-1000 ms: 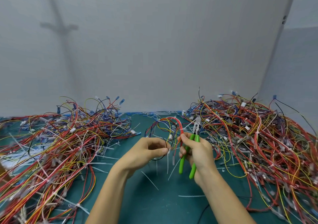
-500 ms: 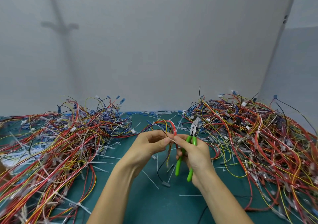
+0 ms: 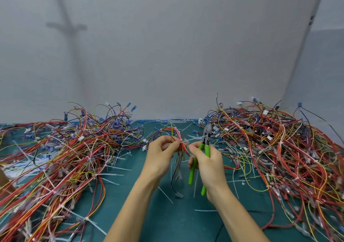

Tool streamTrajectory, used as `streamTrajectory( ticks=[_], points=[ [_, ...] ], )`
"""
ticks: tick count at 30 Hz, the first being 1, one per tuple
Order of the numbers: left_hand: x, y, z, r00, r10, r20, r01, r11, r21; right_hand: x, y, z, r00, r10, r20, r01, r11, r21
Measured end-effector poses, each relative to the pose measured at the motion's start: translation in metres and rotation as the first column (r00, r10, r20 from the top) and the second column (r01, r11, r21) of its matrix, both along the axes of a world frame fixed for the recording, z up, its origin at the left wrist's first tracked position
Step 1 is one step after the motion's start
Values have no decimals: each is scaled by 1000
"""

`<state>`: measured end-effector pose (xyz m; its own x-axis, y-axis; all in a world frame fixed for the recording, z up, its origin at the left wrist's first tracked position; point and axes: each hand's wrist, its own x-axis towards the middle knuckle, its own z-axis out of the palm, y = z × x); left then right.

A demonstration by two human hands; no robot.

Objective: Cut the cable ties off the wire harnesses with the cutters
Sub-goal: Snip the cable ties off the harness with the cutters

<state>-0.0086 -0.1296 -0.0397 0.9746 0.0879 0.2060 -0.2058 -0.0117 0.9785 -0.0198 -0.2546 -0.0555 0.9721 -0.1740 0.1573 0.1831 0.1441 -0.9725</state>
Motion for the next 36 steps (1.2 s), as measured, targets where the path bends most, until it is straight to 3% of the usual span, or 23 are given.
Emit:
streamTrajectory(
  ticks=[4,8,12,17,23,36],
  points=[
    [-1,-6,2,999,41,-23,-41,999,-14,-4,1,10,999,-16,41,24,978,-206],
    [-3,-9,4,999,19,-46,-23,997,-76,-7,2,12,1000,-1,-22,-7,927,-375],
    [-4,-6,3,997,-1,-79,-14,982,-187,-8,1,7,1000,4,-30,-22,772,-636],
    [1,-1,2,997,18,-78,-37,969,-245,-12,3,5,1000,-9,-8,-3,512,-859],
    [1,0,1,998,-16,-52,10,992,-124,-17,2,7,994,-69,82,102,371,-923],
    [2,0,0,999,-35,-28,32,993,-110,-16,0,7,994,-64,94,110,338,-935]
  ],
)
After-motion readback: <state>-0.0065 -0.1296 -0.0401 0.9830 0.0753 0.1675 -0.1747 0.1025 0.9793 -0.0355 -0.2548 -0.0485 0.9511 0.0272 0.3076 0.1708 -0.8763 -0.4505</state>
